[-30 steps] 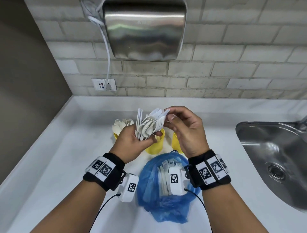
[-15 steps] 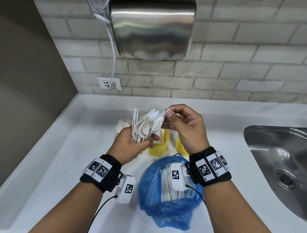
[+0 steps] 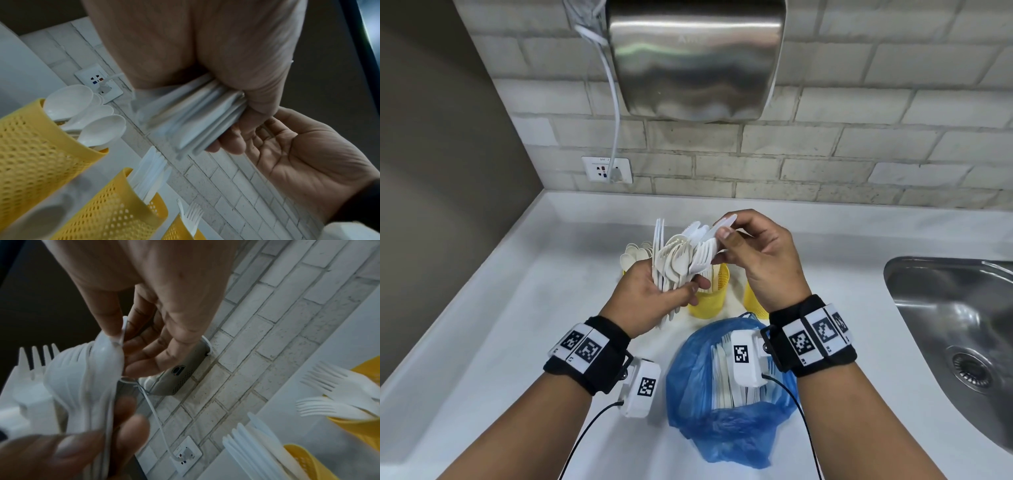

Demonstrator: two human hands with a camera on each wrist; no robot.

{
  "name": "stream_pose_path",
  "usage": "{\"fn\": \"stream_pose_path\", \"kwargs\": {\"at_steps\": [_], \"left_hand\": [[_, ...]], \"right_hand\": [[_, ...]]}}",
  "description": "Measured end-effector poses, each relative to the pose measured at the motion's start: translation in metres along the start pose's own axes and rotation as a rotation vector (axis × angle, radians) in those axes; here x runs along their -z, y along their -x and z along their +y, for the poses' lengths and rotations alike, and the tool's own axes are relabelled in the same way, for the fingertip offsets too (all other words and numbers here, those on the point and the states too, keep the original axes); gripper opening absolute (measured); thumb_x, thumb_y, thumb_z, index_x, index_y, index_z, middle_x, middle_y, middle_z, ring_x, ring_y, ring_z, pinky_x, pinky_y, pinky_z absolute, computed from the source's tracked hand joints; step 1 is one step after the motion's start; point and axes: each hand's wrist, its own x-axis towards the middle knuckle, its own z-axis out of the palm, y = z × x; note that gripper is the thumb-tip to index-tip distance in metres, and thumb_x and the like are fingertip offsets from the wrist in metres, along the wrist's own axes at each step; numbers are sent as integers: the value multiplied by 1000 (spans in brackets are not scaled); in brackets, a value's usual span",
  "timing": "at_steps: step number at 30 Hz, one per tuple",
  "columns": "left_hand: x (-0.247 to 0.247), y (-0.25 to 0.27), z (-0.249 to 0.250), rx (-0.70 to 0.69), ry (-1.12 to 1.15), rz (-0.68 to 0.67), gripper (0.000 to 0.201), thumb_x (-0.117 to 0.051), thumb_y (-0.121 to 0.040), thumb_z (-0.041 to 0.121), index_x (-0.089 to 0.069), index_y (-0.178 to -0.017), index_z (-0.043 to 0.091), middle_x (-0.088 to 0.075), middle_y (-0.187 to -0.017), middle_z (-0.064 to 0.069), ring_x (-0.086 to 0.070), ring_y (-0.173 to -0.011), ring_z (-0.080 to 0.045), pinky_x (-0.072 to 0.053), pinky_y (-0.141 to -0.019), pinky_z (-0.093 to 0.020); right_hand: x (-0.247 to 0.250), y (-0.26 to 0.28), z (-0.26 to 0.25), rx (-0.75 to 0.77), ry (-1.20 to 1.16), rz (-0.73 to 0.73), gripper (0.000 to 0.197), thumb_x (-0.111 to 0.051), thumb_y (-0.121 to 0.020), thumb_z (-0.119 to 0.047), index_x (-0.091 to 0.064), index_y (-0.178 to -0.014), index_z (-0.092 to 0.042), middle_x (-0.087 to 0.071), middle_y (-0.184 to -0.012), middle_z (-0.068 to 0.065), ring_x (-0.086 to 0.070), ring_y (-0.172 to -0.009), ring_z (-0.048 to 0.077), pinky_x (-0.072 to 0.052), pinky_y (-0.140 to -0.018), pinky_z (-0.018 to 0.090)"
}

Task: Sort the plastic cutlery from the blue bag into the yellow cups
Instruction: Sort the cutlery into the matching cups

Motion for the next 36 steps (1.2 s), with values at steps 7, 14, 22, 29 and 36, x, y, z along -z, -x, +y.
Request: {"fn": "stream_pose_path", "kwargs": {"at_steps": [7, 14, 22, 29, 36], "left_hand": [[-3, 6, 3, 39, -30, 15, 15, -71, -94, 1, -75, -99, 15, -80, -88, -1, -71, -68, -16, -57, -71, -29], [0, 13, 5, 52, -30, 28, 16, -68, -95, 4, -76, -94, 18, -80, -90, -2, -69, -68, -15, -57, -70, -27], [-12, 29, 5, 27, 36, 71, 15, -69, -94, 4, -74, -95, 18, -79, -88, -6, -66, -67, -19, -58, -70, -34], [-16, 35, 9, 32, 54, 47, 14, -69, -95, 6, -74, -97, 18, -80, -90, -5, -68, -68, -15, -58, -71, -31], [-17, 39, 16, -2, 95, 25, 21, -66, -95, -2, -72, -98, 17, -79, -86, -8, -69, -67, -8, -55, -67, -24]], "right_hand": [[0, 0, 0, -30, 41, -31, 9, -64, -94, -14, -71, -99, -11, -70, -92, 17, -68, -85, 30, -58, -74, 50], [4, -5, -19, -44, -305, 130, 9, -53, -101, -5, -61, -98, -6, -67, -92, 8, -66, -80, 24, -57, -74, 40], [17, -15, -31, -33, -616, 331, 18, -31, -112, -25, -38, -128, -18, -70, -104, 23, -70, -88, 42, -58, -82, 54], [5, -7, -34, -15, -200, 317, 13, -43, -106, -32, -47, -104, -20, -35, -63, -1, -26, -49, 13, -26, -49, 23], [-3, 12, -44, -83, 417, -140, 11, -68, -96, -10, -73, -95, 0, -74, -76, 2, -66, -67, 23, -55, -66, 37]]}}
